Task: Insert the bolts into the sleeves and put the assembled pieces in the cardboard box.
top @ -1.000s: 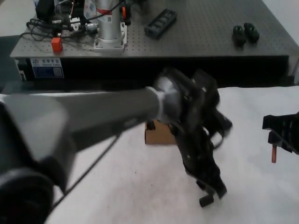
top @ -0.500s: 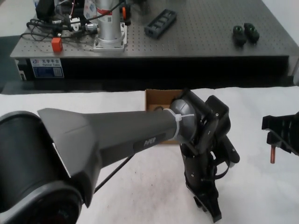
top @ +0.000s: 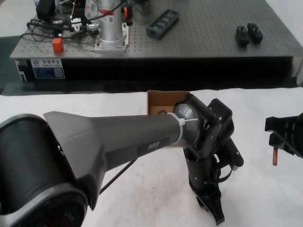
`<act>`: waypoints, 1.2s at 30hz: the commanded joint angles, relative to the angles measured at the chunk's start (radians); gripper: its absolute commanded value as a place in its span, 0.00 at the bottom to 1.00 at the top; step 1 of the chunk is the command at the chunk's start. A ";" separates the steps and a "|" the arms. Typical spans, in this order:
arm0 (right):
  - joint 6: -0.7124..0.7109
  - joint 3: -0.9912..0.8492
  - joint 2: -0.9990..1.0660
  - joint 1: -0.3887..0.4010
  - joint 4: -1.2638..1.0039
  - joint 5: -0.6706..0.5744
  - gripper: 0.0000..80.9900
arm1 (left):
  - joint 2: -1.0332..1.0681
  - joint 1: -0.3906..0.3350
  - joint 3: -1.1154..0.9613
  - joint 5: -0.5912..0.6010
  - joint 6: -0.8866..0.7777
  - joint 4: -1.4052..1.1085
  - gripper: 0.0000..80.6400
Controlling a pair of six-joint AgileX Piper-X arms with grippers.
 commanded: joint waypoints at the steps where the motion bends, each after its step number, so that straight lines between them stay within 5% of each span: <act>1: 0.000 -0.004 -0.010 -0.006 -0.010 -0.015 0.06 | 0.016 -0.005 -0.003 -0.001 0.005 0.028 0.29; 4: 0.000 -0.004 -0.010 -0.006 -0.010 -0.015 0.06 | 0.016 -0.005 -0.005 0.007 0.005 0.024 0.23; 7: 0.000 -0.004 -0.010 -0.006 -0.014 -0.015 0.06 | 0.010 -0.005 -0.029 -0.015 -0.005 0.032 0.01; 14: 0.020 -0.004 -0.010 -0.006 -0.114 -0.096 0.06 | -0.154 0.065 -0.037 -0.123 -0.179 0.020 0.01; 21: 0.230 -0.004 -0.019 0.060 -0.436 -0.349 0.06 | -0.484 0.232 0.294 0.137 -0.384 -0.306 0.01; 29: 0.386 -0.004 -0.019 0.351 -0.874 -0.359 0.06 | -0.802 0.330 0.807 0.566 -0.653 -1.077 0.01; 36: 0.429 -0.010 -0.019 0.431 -0.945 -0.359 0.06 | -0.909 0.331 0.895 0.631 -0.671 -1.187 0.01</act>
